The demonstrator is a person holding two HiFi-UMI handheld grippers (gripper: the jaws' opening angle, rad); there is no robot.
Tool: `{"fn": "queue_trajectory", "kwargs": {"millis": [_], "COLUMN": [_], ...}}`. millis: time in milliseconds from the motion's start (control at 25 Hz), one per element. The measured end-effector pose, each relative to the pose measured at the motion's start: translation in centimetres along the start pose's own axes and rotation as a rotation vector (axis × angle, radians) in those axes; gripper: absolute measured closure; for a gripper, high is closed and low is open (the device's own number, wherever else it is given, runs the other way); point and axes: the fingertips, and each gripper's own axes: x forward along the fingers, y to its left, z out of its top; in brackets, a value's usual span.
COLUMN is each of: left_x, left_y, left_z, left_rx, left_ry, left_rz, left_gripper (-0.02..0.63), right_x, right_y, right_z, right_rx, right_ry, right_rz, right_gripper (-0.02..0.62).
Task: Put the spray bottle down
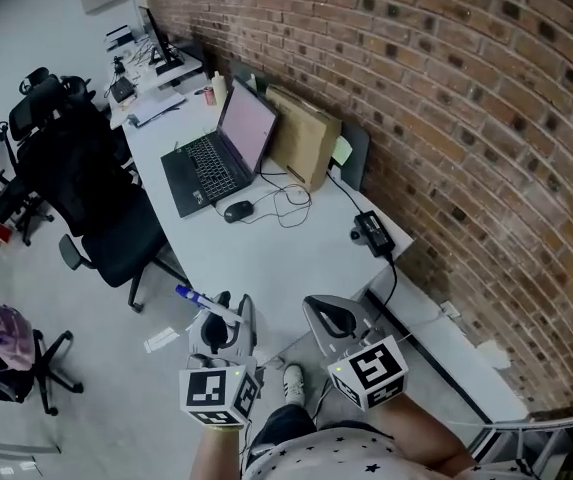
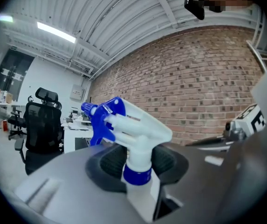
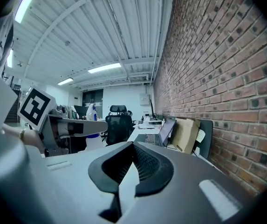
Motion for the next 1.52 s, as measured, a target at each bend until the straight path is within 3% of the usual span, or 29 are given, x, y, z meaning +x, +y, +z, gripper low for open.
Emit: {"fn": "queue_trajectory", "kwargs": {"millis": [320,680,880,1160,1360,1520], "left_x": [9.0,14.7,15.7,15.9,15.3,13.5], "left_y": [3.3,4.1,4.1,3.2,3.2,3.5], "left_z": [0.9,-0.5,-1.8,-2.2,-2.9,-2.9], "left_rx": [-0.02,-0.013,-0.015,0.047,0.044,0.022], "left_ry": [-0.013,-0.011,0.006,0.009,0.046,0.066], "left_rz": [-0.013,-0.025,-0.035,-0.063,-0.074,-0.055], "left_gripper": [0.479,0.479,0.479,0.472,0.366,0.357], "right_x": [7.2,11.1,11.9,12.0,11.3,10.1], "right_y": [-3.6,-5.9,-6.3,-6.2,-5.8,-5.1], "right_z": [1.4,0.8,0.4,-0.1,-0.4,-0.7], "right_rx": [-0.003,0.031,0.047,0.065,0.063,0.059], "right_ry": [0.016,0.05,0.064,0.07,0.07,0.07], "right_rz": [0.0,0.0,-0.001,0.001,0.003,0.004], "right_gripper": [0.597,0.597,0.597,0.597,0.597,0.597]}}
